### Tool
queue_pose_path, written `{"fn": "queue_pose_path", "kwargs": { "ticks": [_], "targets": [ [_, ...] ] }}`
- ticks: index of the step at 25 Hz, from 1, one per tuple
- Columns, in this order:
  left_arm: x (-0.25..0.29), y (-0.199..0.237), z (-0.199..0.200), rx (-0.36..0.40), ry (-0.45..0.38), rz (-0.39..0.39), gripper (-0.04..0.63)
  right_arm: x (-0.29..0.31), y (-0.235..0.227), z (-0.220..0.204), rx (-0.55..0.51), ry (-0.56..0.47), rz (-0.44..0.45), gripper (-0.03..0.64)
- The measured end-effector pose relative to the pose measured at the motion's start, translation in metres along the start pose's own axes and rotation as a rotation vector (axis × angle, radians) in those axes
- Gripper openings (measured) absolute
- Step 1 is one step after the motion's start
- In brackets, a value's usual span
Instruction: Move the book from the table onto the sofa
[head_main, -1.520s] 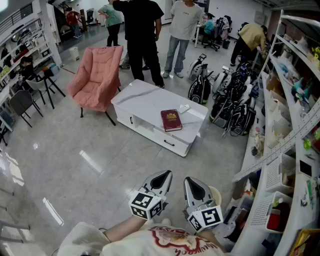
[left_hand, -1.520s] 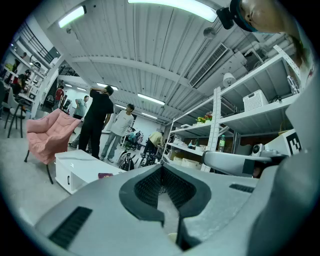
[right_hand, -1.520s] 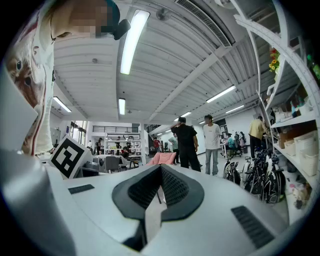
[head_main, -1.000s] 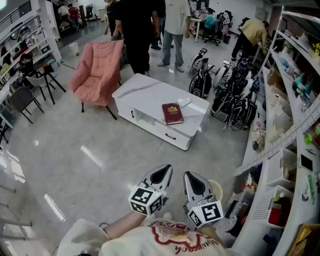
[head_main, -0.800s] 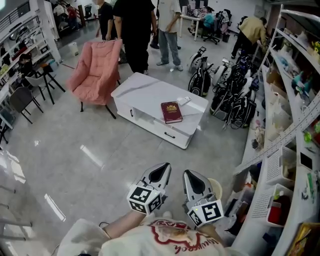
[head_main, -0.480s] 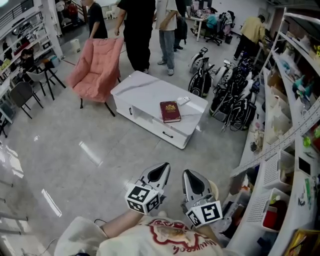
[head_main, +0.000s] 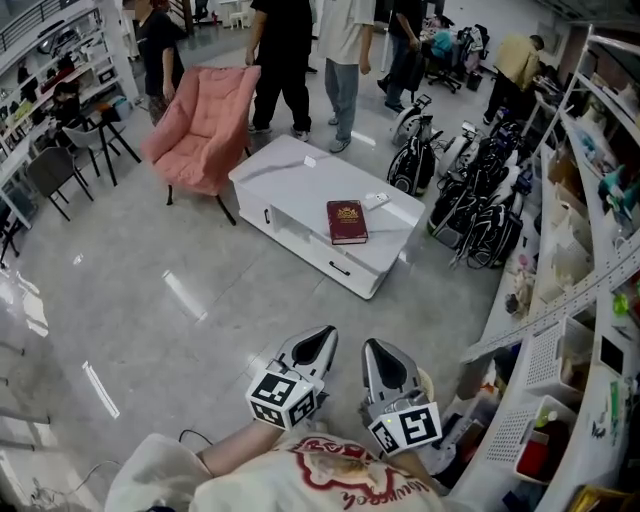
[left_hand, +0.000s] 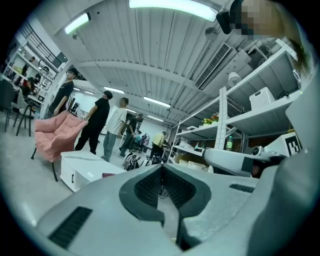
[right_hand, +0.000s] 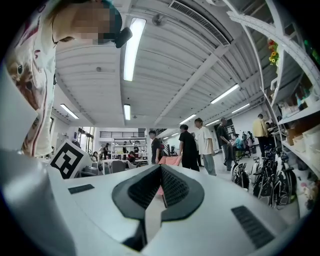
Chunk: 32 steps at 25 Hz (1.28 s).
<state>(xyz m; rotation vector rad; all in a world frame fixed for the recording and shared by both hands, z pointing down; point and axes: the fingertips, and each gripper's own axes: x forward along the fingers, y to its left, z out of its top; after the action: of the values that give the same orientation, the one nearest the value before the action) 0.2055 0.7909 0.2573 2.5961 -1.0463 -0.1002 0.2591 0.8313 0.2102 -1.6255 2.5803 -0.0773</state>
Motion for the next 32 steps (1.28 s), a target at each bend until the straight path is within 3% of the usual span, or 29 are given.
{"fn": "queue_pose_path", "kwargs": {
  "ticks": [9, 23, 32],
  "targets": [
    [0.085, 0.046, 0.02, 0.011, -0.027, -0.035, 0.005, 0.067, -0.06, -0.002, -0.035, -0.011, -0.033, 0.002],
    [0.271, 0.194, 0.093, 0.014, 0.014, -0.074, 0.005, 0.286, -0.185, 0.008, -0.009, -0.023, -0.085, 0.002],
    [0.32, 0.225, 0.103, 0.005, 0.034, -0.074, 0.005, 0.331, -0.227, 0.001, 0.016, 0.004, -0.111, 0.002]
  ]
}}
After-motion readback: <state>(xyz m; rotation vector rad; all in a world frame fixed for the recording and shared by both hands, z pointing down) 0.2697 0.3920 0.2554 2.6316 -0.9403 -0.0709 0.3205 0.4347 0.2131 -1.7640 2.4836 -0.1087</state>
